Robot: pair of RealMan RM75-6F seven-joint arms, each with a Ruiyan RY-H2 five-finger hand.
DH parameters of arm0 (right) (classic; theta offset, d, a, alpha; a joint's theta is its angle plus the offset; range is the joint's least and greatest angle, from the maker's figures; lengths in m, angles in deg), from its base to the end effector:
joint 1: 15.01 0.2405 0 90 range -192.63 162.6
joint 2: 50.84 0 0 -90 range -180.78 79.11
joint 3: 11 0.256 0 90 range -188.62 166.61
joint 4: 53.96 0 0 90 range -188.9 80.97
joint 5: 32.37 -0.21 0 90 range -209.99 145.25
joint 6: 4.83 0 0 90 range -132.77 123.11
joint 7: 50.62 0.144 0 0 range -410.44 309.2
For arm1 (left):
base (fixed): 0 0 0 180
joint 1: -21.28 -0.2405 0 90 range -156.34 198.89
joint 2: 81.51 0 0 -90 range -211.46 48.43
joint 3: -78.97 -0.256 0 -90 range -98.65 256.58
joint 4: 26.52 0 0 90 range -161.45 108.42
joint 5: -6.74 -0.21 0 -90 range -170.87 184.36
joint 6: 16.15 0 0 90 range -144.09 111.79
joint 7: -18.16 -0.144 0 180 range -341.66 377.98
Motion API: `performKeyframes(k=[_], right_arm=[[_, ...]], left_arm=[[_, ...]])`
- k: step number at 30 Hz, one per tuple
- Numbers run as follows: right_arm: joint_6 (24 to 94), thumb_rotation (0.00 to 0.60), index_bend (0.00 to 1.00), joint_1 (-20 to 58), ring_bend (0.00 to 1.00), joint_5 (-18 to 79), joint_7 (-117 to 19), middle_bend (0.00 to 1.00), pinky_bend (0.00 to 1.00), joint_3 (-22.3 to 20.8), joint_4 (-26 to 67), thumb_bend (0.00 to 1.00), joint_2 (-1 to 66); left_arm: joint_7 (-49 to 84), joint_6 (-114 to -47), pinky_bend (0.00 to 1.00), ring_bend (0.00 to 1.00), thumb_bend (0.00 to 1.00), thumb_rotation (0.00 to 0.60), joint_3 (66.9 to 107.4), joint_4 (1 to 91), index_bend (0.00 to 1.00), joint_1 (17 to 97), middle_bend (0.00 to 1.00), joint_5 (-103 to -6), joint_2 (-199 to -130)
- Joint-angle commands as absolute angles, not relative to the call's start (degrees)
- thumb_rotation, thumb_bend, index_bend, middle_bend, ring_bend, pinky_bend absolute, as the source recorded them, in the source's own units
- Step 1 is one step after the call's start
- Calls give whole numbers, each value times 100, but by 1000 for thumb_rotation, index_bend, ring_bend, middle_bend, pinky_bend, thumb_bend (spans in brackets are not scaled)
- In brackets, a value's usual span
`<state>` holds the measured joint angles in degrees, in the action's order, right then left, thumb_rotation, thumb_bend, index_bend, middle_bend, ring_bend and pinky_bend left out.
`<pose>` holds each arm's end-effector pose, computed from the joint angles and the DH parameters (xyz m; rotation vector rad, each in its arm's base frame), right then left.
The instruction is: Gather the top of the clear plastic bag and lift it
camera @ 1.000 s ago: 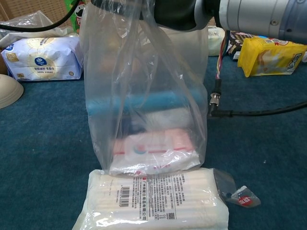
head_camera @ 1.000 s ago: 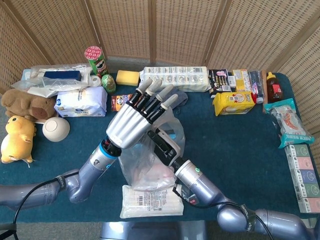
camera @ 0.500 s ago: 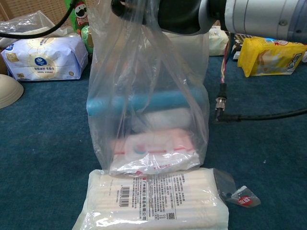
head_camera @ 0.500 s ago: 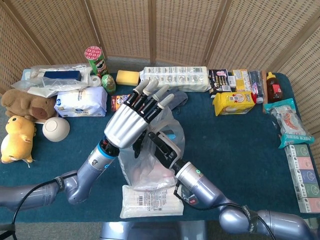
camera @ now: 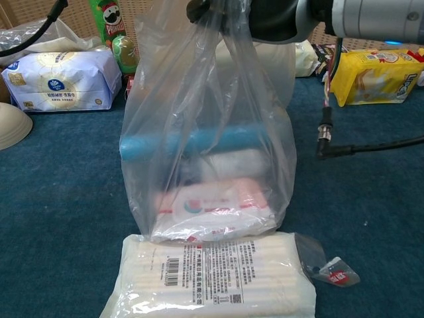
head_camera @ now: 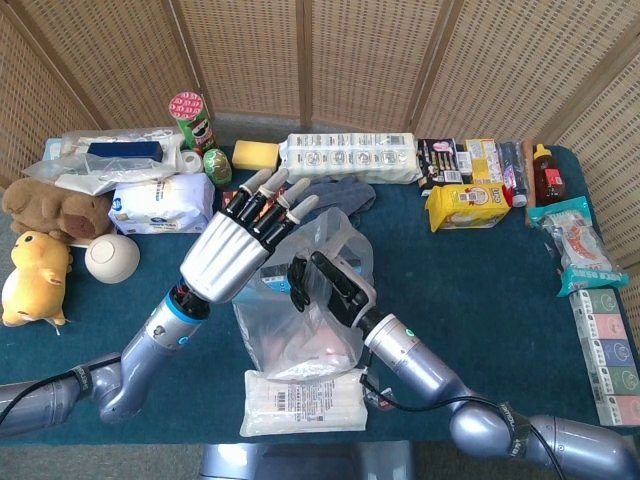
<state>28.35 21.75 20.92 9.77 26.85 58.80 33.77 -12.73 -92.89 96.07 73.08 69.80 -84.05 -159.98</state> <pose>-0.0047 -0.3131 0.0413 -0.5800 2.3091 -1.3816 -0.0104 0.3202 0.0995 -1.7137 -0.0641 -1.4811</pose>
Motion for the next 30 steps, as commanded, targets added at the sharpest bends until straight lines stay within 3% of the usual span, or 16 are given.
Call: performKeyframes(k=[1,8,13,21,30], right_arm=[[2803,270,631,2157,788,2075,999,719,710,2706,5869,153,3338],[2772,308,635,2143,799,2015,987,723,723,2740,5843,153,3236],[2672,360,637,2019,803,1825,1134,726,730,2893,6026,153,2972],[2672,477,637,1902,804,1097,1341,726,738,3411,6435,153,2327],[2922,600,651,1613,816,363,1675,736,764,4181,7206,155,1634]], left_arm=[[-1243,-9269,148,0,83,600,9567,7374,1,6916,115,-8388,-15900],[-1184,-9306,148,0,83,600,9422,7681,0,6661,116,-8430,-15505],[-1139,-9518,148,0,83,600,8975,8136,1,6102,115,-8594,-14912],[-827,-10172,148,0,84,600,8186,8210,0,5085,115,-8953,-14516],[-372,-11192,148,0,83,600,7382,7787,0,3842,116,-9485,-14592]])
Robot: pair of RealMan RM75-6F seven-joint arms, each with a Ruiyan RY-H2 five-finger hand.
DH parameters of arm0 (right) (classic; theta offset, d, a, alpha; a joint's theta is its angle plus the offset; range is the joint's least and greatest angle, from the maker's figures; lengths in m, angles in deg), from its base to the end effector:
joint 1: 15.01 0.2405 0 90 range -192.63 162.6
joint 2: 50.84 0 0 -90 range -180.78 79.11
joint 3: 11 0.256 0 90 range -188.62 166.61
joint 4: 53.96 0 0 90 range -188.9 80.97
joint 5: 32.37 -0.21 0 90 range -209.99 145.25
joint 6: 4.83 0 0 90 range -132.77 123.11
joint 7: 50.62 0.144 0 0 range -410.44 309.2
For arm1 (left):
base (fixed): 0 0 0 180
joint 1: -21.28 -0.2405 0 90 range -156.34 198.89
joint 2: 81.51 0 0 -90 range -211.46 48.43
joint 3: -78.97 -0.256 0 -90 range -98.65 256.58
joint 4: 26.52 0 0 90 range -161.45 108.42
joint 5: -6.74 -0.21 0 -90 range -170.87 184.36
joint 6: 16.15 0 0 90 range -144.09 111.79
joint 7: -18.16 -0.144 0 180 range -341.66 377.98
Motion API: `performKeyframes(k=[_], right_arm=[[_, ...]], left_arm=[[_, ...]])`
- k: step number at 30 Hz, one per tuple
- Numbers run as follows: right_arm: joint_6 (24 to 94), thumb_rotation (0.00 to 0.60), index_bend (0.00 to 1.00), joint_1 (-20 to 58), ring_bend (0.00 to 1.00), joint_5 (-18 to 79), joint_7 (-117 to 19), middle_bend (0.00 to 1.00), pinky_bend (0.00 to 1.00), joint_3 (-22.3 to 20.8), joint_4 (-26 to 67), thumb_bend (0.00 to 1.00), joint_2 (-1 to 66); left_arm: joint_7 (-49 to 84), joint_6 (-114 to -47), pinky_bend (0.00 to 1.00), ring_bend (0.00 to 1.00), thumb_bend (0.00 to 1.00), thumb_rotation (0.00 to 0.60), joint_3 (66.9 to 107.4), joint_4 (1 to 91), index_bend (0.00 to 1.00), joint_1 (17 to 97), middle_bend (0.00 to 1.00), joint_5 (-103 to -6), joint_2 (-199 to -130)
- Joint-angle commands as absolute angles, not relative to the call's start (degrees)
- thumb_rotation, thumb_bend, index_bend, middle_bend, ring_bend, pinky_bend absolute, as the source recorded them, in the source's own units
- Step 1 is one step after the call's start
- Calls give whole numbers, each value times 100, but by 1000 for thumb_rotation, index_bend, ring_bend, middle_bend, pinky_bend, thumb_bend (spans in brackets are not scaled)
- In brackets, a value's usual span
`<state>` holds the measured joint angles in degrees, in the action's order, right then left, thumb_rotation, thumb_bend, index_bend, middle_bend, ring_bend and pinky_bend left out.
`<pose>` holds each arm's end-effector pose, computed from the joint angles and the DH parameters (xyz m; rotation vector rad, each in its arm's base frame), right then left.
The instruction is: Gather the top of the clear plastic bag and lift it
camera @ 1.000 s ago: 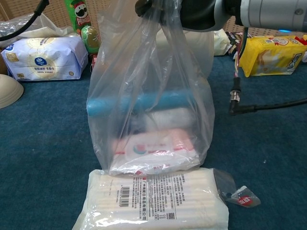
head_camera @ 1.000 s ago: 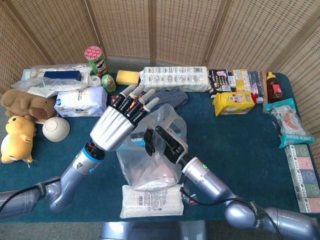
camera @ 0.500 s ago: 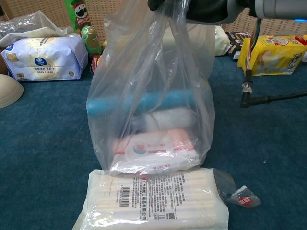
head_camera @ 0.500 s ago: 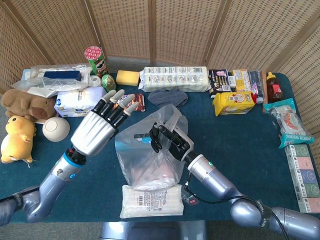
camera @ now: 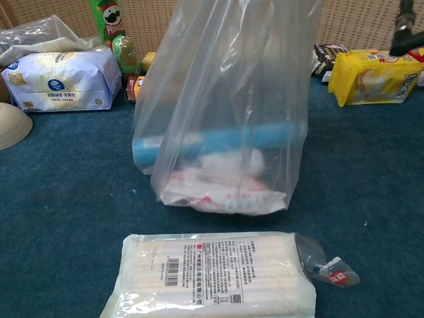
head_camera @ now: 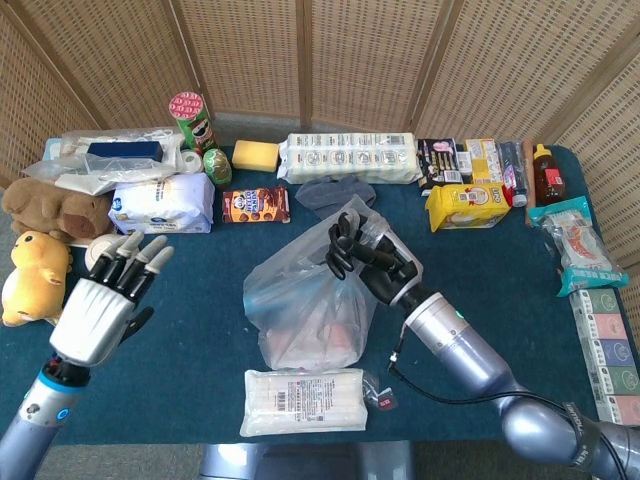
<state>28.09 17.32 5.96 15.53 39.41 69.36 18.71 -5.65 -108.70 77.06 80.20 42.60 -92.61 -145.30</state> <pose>-0.0023 -0.3210 0.1342 -0.3162 2.2474 -1.4449 -0.1764 0.2144 0.1448 -1.6667 -0.3999 -1.1676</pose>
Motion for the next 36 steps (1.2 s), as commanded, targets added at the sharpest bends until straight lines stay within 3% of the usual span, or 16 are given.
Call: performKeyframes(k=[1,8,20,36], right_arm=[[2960,600,655,1602,819,287,1683,740,768,4238,7281,157,1568],[3271,600,670,1618,830,-74,1686,751,786,4838,7847,161,1105],[3668,600,673,1891,831,-624,1794,752,786,5545,8044,161,706],[3900,600,676,2158,831,-772,1645,754,786,5466,8031,161,655]], left_arm=[[-343,-11259,148,0,83,600,7330,7718,0,3746,116,-9530,-14618],[-41,-11598,148,0,83,600,6991,7281,0,3040,116,-9575,-14842],[236,-11660,148,0,84,600,6901,7038,0,2439,116,-9318,-14936],[549,-11632,148,0,83,600,7118,6902,1,2147,116,-9212,-14946]])
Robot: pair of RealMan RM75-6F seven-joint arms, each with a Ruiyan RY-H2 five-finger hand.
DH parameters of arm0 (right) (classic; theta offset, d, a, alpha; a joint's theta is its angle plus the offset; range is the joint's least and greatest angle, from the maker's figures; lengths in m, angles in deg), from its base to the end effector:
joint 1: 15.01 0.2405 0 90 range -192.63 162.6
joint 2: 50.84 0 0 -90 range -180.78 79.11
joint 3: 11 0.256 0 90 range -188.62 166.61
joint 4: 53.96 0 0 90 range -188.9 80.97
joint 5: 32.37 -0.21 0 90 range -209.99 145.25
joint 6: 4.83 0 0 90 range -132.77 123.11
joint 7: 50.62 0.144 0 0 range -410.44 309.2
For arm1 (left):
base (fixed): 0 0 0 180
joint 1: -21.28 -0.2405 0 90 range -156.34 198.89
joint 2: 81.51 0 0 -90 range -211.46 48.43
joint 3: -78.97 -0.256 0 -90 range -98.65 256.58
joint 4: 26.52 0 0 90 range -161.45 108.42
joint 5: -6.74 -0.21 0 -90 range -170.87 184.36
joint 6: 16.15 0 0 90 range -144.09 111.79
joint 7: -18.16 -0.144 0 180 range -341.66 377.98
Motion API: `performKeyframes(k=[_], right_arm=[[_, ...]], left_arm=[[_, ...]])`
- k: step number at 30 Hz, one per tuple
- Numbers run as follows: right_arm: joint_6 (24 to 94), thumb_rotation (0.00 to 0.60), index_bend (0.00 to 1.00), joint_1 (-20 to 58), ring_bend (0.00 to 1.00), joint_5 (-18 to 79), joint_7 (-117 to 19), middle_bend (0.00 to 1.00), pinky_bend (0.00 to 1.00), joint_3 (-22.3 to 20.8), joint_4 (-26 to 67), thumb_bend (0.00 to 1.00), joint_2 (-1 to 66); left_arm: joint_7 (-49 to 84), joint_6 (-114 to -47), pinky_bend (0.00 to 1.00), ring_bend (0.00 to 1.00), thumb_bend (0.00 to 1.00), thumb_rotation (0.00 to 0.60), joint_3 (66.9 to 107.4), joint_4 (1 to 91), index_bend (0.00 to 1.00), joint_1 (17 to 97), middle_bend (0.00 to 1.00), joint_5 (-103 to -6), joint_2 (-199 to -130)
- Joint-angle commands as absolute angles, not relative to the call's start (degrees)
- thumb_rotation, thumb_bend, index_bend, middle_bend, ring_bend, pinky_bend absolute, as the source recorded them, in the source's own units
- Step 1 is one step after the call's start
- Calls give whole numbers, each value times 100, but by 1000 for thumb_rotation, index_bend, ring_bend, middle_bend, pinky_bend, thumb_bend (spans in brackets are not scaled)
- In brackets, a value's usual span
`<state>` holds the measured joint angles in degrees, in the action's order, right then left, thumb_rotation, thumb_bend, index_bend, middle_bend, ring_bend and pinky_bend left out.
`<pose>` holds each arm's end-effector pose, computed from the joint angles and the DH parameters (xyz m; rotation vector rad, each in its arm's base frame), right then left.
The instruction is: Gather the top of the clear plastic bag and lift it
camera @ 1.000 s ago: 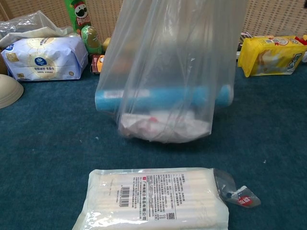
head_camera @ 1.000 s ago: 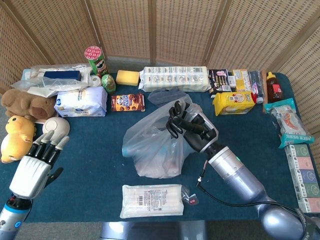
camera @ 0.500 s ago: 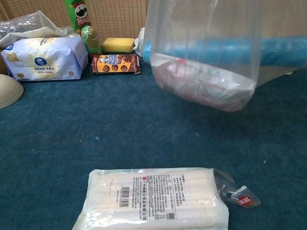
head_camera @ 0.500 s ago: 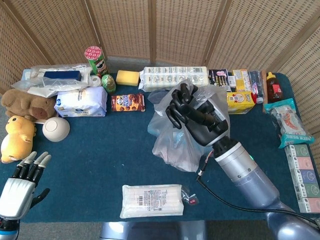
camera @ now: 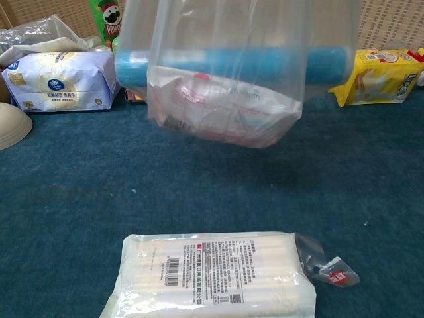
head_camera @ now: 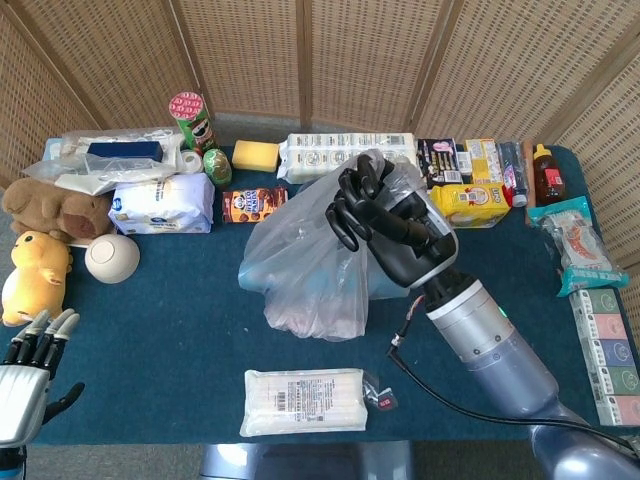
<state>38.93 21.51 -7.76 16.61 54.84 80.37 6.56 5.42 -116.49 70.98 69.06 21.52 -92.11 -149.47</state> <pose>0.0632 -0.3012 0.2277 -0.3113 1.9872 -1.5699 -0.2747 0.1146 0.1374 -1.4753 -0.7449 -0.9582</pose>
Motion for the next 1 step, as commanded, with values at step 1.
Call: performKeyframes(k=[1], right_arm=[[3898,600,676,2166,831,-776,1633,755,786,5448,8024,161,653]], left_arm=[[554,-11618,148,0,83,600,7131,6898,0,2143,116,-9216,-14946]])
